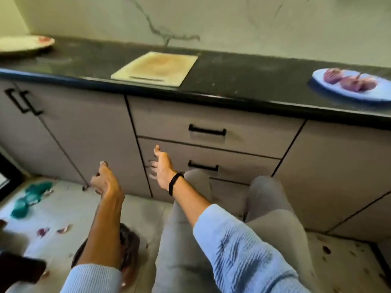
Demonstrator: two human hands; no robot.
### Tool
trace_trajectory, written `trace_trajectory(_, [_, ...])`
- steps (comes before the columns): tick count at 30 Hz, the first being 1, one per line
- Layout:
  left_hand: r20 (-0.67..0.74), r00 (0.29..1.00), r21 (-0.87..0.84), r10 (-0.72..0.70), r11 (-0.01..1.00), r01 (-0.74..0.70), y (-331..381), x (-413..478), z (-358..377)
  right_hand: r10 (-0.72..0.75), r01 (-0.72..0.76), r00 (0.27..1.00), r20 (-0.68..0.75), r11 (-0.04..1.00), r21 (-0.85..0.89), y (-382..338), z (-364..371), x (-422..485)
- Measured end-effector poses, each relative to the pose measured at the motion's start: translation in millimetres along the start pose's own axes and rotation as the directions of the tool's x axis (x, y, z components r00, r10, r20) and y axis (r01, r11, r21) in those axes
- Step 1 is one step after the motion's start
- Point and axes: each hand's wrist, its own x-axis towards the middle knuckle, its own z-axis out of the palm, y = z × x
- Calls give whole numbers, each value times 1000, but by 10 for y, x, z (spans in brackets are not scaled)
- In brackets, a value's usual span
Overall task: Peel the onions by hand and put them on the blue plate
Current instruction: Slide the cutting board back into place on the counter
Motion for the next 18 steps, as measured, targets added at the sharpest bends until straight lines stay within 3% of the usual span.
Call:
trace_trajectory(6, [213, 961, -84, 175, 984, -160, 456, -680, 645, -190, 191, 981, -30, 981, 44, -800, -393, -378])
trace_trajectory(11, [397, 876, -154, 274, 961, -231, 830, -1354, 978, -346, 354, 933, -95, 932, 82, -1333, -747, -609])
trace_trajectory(15, [433, 833, -159, 346, 938, -307, 1183, -1613, 1195, -443, 451, 892, -94, 888, 89, -1773, -952, -751])
trace_trajectory(18, [418, 843, -94, 337, 940, -329, 1439, -1670, 1325, -492, 500, 865, -97, 862, 83, -2156, -1010, -809])
